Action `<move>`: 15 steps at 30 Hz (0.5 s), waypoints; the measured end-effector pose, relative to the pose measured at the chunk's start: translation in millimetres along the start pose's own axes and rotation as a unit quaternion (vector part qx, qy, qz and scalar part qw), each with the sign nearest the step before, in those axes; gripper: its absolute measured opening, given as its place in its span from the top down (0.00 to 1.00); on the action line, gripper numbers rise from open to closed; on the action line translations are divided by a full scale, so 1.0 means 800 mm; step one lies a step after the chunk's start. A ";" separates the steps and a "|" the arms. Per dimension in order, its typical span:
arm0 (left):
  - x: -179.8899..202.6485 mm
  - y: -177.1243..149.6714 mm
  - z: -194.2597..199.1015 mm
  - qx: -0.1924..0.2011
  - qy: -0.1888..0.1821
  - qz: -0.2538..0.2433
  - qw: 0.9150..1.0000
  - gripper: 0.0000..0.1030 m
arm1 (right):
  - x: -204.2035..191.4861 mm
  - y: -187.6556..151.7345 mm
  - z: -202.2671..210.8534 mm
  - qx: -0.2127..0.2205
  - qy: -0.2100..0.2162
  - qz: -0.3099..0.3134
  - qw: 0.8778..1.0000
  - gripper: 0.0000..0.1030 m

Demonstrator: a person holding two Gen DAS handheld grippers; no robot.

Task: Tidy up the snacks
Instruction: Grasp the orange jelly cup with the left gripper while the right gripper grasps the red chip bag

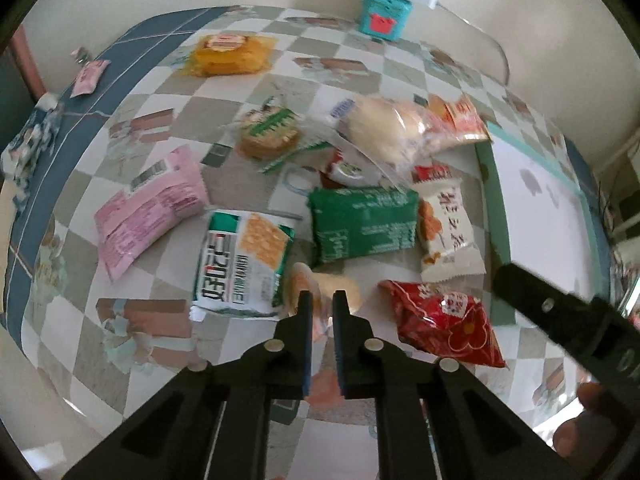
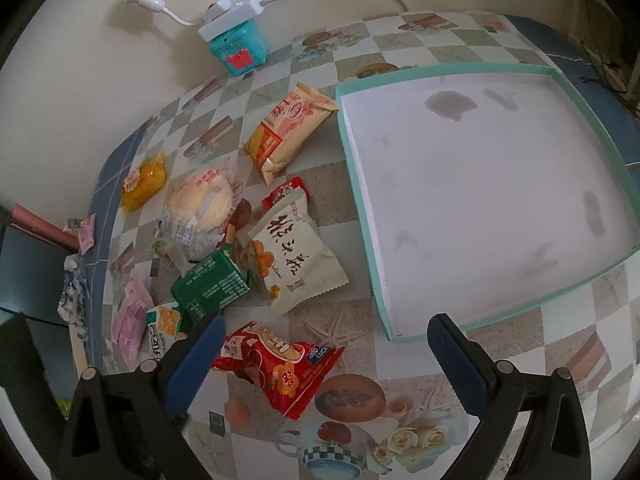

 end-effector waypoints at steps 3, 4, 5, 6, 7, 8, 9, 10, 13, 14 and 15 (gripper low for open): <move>-0.010 0.005 0.004 0.005 -0.009 0.017 1.000 0.93 | -0.005 -0.003 0.000 -0.002 0.002 0.009 1.000 0.02; -0.011 0.005 0.006 0.007 -0.009 0.022 1.000 0.93 | -0.008 -0.004 0.000 -0.003 0.002 0.013 1.000 0.03; -0.016 0.006 0.006 0.007 -0.010 0.028 1.000 0.93 | -0.011 -0.005 0.000 -0.004 0.004 0.019 1.000 0.03; -0.021 0.005 0.007 0.006 -0.013 0.036 0.999 0.93 | -0.014 -0.007 -0.001 -0.005 0.005 0.024 1.000 0.03; -0.024 0.004 0.007 0.006 -0.014 0.041 0.999 0.93 | -0.016 -0.008 -0.001 -0.006 0.006 0.028 1.000 0.03; -0.025 0.005 0.007 0.007 -0.014 0.045 0.999 0.93 | -0.019 -0.009 -0.003 -0.009 0.006 0.033 0.999 0.04; -0.028 0.005 0.007 0.008 -0.016 0.049 0.999 0.93 | -0.022 -0.011 -0.005 -0.012 0.007 0.037 0.999 0.05; -0.031 0.005 0.006 0.008 -0.019 0.052 0.998 0.93 | -0.024 -0.012 -0.007 -0.015 0.007 0.040 0.999 0.06; -0.036 0.003 0.007 0.007 -0.026 0.060 0.998 0.93 | -0.034 -0.017 -0.016 -0.025 0.008 0.053 0.998 0.06; -0.037 0.004 0.006 0.007 -0.028 0.062 0.998 0.93 | -0.036 -0.018 -0.018 -0.027 0.008 0.056 0.998 0.06; -0.038 0.003 0.006 0.005 -0.027 0.063 0.998 0.93 | -0.038 -0.019 -0.020 -0.030 0.008 0.060 0.998 0.06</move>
Point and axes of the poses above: each gripper's, at about its wrist camera, not at the fingertips, and z roughly against the way its jaws point, x to its right, y to its top, the point moved 1 cm from there along -z, roughly the way its jaws point, and after that the axes turned 2 degrees about -y, right-handed, at the moved point
